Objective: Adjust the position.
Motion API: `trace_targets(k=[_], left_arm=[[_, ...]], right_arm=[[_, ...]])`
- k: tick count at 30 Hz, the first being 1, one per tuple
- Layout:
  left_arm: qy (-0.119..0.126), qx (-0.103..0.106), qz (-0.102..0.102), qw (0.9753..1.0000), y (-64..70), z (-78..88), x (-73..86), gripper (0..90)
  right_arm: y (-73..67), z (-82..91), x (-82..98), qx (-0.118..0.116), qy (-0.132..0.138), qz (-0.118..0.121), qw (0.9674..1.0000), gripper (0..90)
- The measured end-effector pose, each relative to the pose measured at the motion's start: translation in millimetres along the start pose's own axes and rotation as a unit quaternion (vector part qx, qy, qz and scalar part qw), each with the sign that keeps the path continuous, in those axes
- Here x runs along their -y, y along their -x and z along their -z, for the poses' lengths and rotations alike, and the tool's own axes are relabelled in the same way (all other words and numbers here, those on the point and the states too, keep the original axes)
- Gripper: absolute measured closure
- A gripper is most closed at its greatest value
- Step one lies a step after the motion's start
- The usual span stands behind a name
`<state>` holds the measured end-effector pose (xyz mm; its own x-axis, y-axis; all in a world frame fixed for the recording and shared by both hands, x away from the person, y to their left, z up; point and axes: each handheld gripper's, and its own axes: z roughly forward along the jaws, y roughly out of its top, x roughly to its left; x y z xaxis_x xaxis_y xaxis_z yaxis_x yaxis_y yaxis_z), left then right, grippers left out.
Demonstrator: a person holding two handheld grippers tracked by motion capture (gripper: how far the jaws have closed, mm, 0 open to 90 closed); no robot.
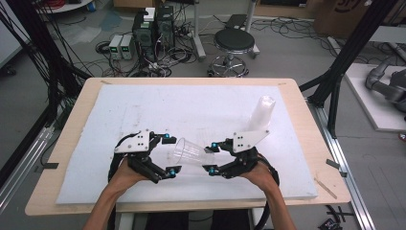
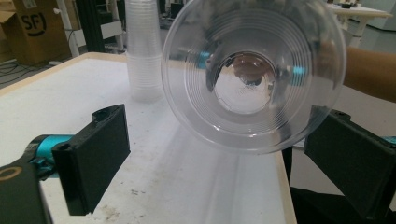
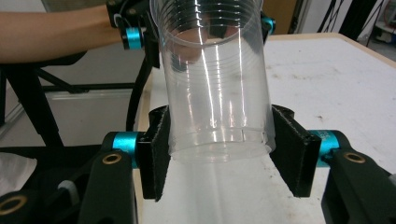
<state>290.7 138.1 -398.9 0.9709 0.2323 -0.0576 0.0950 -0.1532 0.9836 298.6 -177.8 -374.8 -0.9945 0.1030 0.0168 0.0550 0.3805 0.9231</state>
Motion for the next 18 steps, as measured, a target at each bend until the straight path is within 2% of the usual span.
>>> trace_targets(k=[10, 18], left_arm=[[0.013, 0.013, 0.006, 0.9998, 1.1, -9.0, 2.9, 6.9], [0.021, 0.021, 0.008, 0.9995, 1.6, -15.9, 0.4, 6.9]], right_arm=[[-0.3, -0.2, 6.0, 0.000, 0.036, 0.012, 0.9993, 43.7], [0.2, 0.4, 8.0, -0.003, 0.043, 0.015, 0.9990, 43.7]])
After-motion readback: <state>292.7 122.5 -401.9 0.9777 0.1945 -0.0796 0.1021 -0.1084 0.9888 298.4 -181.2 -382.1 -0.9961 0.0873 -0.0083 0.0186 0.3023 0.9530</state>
